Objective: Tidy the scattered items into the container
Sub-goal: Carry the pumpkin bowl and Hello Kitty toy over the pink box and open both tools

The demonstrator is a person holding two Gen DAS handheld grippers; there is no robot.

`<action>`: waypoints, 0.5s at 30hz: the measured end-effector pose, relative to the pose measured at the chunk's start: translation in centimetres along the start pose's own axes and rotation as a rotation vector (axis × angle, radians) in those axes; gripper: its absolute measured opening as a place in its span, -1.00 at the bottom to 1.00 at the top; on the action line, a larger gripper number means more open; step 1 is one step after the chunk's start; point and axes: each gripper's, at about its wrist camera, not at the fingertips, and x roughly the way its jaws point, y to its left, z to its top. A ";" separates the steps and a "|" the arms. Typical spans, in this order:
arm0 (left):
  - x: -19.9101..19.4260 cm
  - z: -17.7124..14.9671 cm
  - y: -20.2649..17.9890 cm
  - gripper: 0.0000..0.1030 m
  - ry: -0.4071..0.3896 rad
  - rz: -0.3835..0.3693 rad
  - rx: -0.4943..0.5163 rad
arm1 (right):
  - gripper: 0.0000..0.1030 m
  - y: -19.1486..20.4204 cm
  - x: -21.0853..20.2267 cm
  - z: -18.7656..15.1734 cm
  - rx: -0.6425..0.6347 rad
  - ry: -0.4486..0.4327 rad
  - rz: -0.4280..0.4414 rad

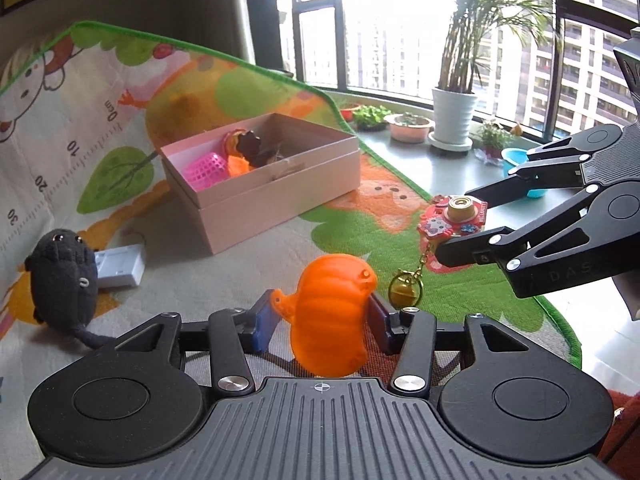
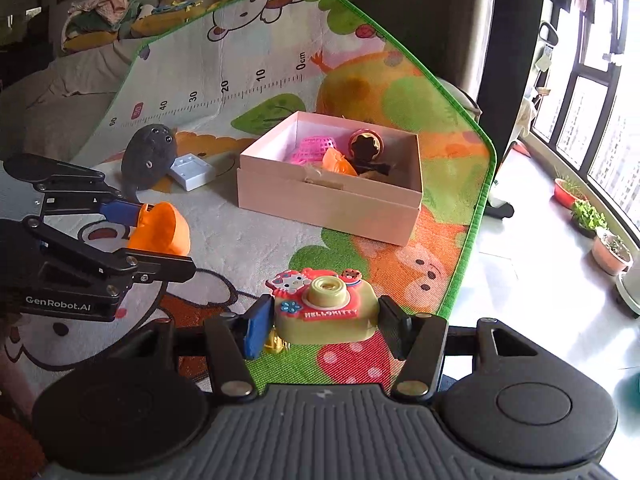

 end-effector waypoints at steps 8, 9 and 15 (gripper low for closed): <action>1.8 5.9 3.0 0.02 -0.125 0.023 0.018 | 0.08 -4.4 2.1 7.8 0.072 -0.130 0.020; 2.4 6.9 3.6 0.02 -0.146 0.026 0.020 | 0.09 -4.9 2.6 9.0 0.077 -0.146 0.021; 7.5 12.4 6.3 0.05 -0.262 0.070 0.031 | 0.77 -8.3 7.5 15.3 0.185 -0.285 0.043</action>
